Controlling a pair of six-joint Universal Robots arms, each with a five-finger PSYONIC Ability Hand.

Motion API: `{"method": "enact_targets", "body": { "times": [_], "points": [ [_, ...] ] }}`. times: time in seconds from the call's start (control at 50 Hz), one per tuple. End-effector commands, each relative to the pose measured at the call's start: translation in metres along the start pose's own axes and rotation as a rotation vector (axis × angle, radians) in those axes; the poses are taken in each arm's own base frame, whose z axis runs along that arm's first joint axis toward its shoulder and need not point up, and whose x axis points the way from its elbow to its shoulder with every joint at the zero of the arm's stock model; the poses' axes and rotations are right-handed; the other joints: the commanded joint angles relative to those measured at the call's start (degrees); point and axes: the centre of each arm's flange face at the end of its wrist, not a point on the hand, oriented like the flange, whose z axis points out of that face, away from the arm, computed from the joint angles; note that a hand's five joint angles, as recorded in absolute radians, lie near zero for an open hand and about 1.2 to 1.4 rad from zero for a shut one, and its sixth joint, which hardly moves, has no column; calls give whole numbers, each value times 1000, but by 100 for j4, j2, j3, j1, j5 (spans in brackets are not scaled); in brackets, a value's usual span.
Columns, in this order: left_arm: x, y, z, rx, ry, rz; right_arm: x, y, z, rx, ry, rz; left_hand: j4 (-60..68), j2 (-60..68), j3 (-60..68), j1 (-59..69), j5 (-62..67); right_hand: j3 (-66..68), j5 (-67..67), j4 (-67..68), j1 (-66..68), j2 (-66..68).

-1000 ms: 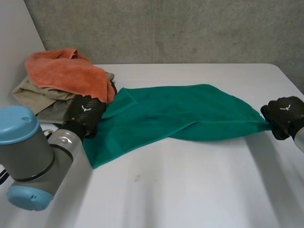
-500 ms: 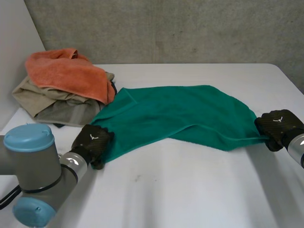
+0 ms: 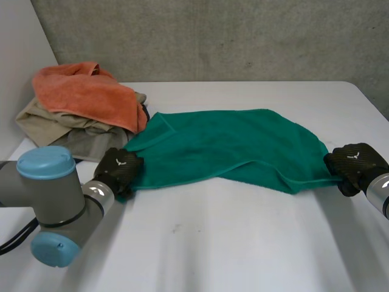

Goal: Fold the laundry.

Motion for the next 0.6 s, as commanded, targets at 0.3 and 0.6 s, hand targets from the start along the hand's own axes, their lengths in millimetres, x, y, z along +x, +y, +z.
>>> {"method": "enact_targets", "body": {
  "times": [0.3, 0.6],
  "points": [
    [-24, -11, 18, 34, -63, -7, 12, -10, -1, 20, 38, -15, 3730, 3732, 3730, 3699, 3813, 1170, 1340, 1135, 1557, 1251],
    [-51, -90, -83, 211, -89, -11, 57, -85, -69, 105, 96, -43, 3730, 3732, 3730, 3699, 3813, 1170, 1340, 1135, 1557, 1251]
  ]
}}
